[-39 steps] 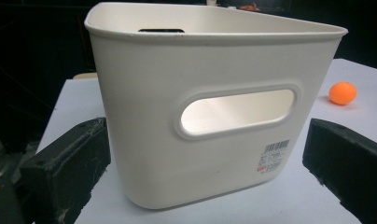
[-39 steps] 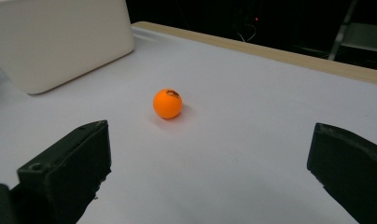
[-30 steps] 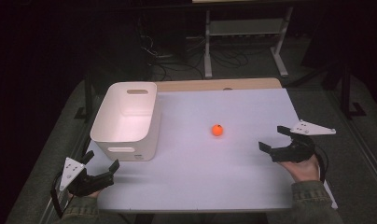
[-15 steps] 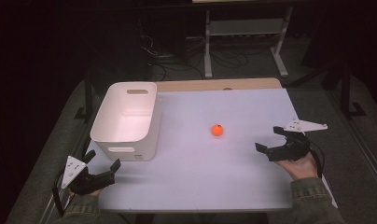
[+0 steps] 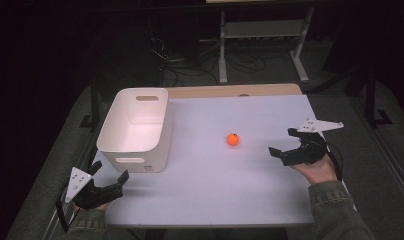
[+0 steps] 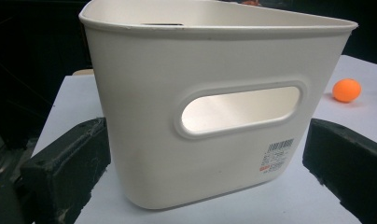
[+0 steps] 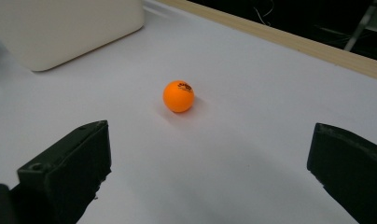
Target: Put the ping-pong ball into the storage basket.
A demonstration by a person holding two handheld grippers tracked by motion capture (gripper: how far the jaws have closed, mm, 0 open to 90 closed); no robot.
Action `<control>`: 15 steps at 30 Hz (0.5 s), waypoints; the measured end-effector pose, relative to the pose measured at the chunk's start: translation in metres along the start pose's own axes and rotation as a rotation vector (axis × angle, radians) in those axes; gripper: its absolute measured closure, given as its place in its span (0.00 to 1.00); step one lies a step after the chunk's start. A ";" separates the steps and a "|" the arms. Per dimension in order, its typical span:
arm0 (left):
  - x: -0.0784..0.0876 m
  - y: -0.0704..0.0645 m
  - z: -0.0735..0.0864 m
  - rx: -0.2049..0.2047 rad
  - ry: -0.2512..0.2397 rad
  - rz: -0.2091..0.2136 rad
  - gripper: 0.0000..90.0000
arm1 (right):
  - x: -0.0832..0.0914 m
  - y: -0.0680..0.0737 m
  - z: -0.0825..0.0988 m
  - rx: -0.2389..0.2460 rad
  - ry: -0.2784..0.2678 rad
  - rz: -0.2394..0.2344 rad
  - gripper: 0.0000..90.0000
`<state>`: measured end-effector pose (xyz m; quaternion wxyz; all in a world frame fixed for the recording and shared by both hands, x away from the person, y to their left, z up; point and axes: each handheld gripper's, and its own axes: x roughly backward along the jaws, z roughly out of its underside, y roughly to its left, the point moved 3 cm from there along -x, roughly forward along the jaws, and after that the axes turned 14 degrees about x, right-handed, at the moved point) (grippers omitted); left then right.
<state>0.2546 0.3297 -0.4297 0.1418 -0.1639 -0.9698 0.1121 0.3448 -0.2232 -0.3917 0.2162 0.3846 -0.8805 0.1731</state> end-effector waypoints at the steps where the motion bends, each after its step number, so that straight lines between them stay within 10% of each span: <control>1: 0.000 0.000 0.000 0.000 -0.001 0.000 0.00 | -0.001 0.000 -0.002 0.003 0.004 -0.005 0.00; 15: 0.003 0.000 -0.001 0.002 -0.011 -0.002 0.00 | -0.017 -0.007 -0.020 0.032 0.035 -0.038 0.00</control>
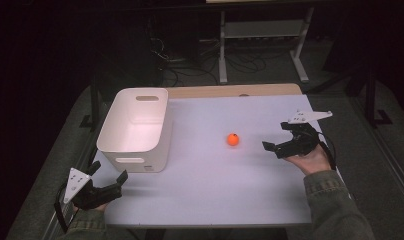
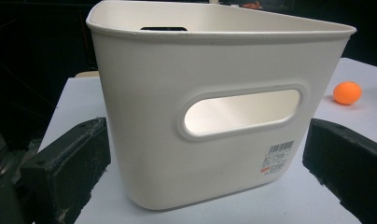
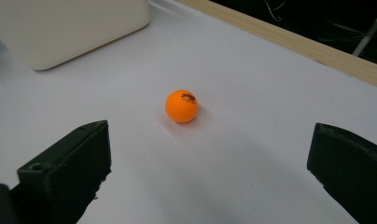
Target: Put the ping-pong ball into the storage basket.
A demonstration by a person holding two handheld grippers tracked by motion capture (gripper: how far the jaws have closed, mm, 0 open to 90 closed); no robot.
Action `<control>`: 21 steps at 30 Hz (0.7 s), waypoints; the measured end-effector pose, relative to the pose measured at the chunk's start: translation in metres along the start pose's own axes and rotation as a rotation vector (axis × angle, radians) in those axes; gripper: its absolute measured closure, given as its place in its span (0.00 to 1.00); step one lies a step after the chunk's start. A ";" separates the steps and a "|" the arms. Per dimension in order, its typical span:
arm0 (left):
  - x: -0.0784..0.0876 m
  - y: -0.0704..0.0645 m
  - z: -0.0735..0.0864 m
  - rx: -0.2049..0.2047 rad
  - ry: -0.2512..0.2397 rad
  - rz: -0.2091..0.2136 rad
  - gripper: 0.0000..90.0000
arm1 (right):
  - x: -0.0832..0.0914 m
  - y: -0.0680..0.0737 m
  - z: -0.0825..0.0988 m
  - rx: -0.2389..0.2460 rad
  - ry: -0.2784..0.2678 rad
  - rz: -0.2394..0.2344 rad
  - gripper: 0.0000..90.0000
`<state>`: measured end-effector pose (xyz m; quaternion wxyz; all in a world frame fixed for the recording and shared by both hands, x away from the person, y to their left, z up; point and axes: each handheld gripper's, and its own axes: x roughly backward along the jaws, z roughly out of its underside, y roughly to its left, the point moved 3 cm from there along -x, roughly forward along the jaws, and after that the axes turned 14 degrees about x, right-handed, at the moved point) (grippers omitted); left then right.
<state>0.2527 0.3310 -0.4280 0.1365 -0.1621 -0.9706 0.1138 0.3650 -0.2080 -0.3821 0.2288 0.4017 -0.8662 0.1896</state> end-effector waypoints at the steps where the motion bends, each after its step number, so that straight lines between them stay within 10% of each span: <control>1: 0.000 0.000 0.000 -0.001 0.000 0.000 0.00 | -0.001 0.000 -0.001 -0.001 0.003 -0.004 0.00; 21: -0.001 0.000 0.000 -0.001 0.000 -0.009 0.00 | -0.027 -0.005 -0.021 0.035 0.044 -0.046 0.00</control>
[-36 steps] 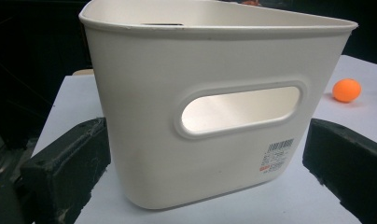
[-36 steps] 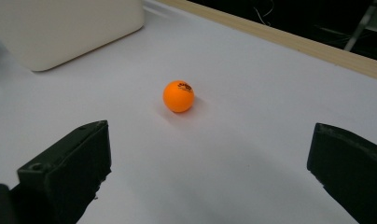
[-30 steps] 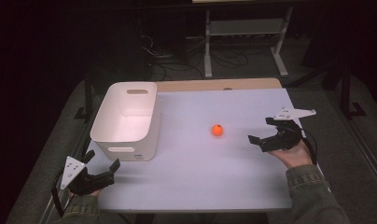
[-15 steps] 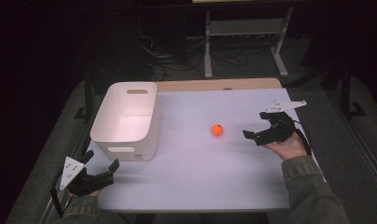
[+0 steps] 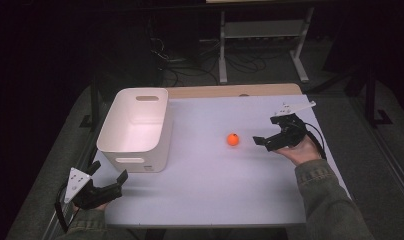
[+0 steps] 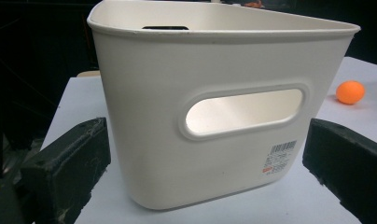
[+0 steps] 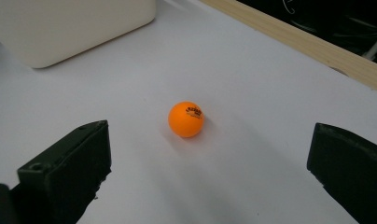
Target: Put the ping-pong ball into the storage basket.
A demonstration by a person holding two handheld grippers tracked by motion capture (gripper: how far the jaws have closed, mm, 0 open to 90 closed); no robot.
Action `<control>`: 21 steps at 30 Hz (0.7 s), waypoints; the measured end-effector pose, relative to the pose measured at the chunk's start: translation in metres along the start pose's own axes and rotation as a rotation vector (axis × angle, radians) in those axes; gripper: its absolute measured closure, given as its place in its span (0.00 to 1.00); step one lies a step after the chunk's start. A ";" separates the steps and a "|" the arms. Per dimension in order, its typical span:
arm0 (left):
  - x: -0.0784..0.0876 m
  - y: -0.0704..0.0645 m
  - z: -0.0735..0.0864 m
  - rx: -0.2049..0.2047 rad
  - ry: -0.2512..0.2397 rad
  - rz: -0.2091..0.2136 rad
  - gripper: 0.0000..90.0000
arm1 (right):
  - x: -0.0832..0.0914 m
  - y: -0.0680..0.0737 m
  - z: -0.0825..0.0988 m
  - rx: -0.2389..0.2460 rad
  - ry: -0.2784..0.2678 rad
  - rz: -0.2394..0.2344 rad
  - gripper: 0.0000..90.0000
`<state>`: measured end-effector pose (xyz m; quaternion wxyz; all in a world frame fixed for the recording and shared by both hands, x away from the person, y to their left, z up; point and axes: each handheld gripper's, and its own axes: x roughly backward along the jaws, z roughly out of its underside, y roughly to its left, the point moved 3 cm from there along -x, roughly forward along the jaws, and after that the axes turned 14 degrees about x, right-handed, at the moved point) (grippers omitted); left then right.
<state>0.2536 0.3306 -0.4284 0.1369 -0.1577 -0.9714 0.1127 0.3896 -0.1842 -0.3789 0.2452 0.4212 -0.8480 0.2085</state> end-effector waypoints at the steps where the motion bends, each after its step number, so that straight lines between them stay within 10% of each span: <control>1: 0.000 0.000 0.000 0.000 -0.001 0.000 0.00 | -0.001 -0.001 -0.001 -0.001 0.000 -0.003 0.00; 21: 0.000 0.000 0.000 0.000 -0.004 -0.003 0.00 | -0.037 -0.003 -0.010 0.010 0.031 -0.058 0.00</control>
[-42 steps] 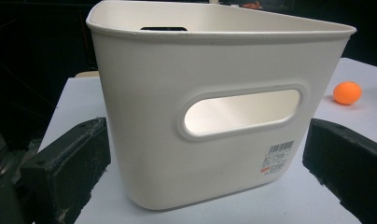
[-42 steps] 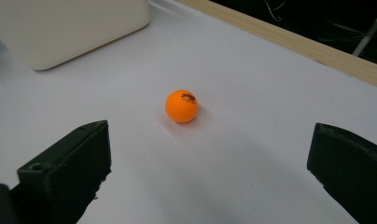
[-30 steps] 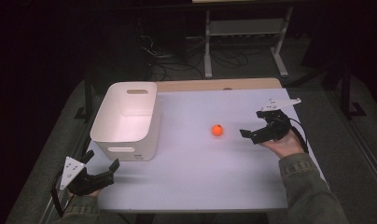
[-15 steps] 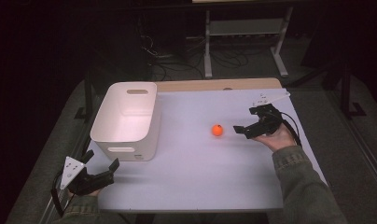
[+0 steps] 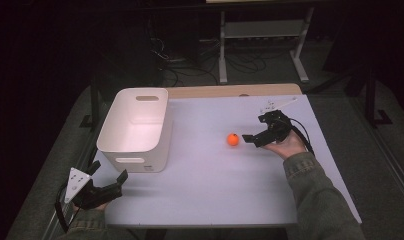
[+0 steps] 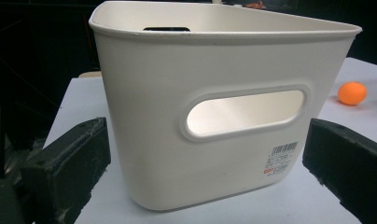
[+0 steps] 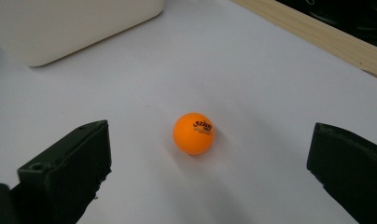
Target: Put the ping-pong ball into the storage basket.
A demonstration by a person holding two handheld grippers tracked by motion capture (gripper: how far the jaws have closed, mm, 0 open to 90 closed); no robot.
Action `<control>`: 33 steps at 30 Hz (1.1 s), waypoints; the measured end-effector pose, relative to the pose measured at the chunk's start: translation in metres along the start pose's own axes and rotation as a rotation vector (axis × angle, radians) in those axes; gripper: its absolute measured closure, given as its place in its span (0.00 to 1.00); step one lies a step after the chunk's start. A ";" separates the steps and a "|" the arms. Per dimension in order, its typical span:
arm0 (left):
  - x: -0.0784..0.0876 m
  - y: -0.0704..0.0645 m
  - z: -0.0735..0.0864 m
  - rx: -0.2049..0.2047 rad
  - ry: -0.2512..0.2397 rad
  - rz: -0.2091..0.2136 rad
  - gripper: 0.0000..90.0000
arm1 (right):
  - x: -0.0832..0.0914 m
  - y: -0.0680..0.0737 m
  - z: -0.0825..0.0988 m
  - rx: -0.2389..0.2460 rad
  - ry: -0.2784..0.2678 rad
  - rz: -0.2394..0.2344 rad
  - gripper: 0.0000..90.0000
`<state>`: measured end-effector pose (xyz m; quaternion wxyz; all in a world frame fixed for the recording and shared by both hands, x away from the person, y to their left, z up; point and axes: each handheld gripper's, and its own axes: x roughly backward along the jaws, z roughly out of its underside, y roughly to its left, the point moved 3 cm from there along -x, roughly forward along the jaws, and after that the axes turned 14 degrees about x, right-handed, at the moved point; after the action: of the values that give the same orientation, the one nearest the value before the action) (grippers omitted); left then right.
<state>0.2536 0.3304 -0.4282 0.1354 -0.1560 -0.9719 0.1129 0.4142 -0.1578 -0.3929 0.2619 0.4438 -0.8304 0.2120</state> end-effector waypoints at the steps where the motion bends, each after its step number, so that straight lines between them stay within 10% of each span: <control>1: 0.000 0.000 0.000 0.000 0.000 0.000 0.00 | -0.001 0.000 0.000 0.003 0.001 -0.001 0.00; 33: 0.000 -0.001 0.000 -0.005 0.003 0.003 0.00 | -0.048 -0.006 -0.008 0.026 0.077 -0.077 0.00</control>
<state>0.2529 0.3298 -0.4284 0.1361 -0.1578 -0.9718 0.1107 0.4440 -0.1260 -0.4156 0.2959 0.4703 -0.7992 0.2293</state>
